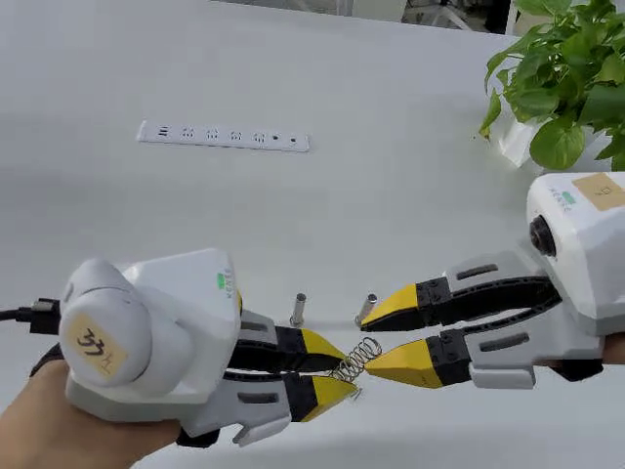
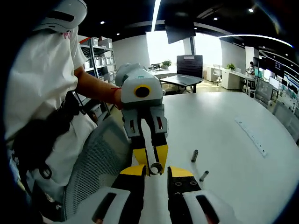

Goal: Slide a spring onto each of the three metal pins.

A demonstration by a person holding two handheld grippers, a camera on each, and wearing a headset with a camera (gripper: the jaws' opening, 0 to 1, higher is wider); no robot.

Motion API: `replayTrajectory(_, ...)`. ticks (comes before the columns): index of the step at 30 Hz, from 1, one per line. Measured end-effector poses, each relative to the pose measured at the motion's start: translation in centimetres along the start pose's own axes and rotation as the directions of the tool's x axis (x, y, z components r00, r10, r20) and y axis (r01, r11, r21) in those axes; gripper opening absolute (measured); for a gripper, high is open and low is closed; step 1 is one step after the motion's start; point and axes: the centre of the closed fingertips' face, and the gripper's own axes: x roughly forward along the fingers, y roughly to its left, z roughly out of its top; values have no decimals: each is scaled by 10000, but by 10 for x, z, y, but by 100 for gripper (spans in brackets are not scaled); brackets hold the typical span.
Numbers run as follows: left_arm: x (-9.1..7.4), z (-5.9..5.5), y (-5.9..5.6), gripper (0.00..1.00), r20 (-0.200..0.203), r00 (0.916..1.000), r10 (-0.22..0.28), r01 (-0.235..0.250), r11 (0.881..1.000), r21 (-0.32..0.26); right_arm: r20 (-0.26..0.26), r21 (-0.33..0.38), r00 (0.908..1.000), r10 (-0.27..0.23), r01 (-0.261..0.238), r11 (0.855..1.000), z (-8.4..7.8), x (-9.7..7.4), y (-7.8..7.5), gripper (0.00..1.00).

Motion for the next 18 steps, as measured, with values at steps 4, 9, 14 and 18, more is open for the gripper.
replayTrajectory(4, 2, -1, 0, 6, -75, 10000, -4, 4, 10000, 58, -875, -702, 9956, 339, -401, 9967, -4, 4, 1, 14)
replayTrajectory(9, 3, -5, 0, 6, -262, 9997, 1, 4, 9998, 186, -1480, -1083, 9865, 704, -869, 9903, -3, 8, 3, 15)
replayTrajectory(14, 4, -7, 0, 6, -335, 9994, 0, 7, 9998, 218, -2186, -1474, 9710, 969, -1310, 9804, -9, 12, 5, 13)
replayTrajectory(18, 5, -7, -1, 6, -313, 9995, -23, 30, 9998, 214, -2412, -1605, 9646, 1070, -1484, 9758, -11, 15, 5, 12)
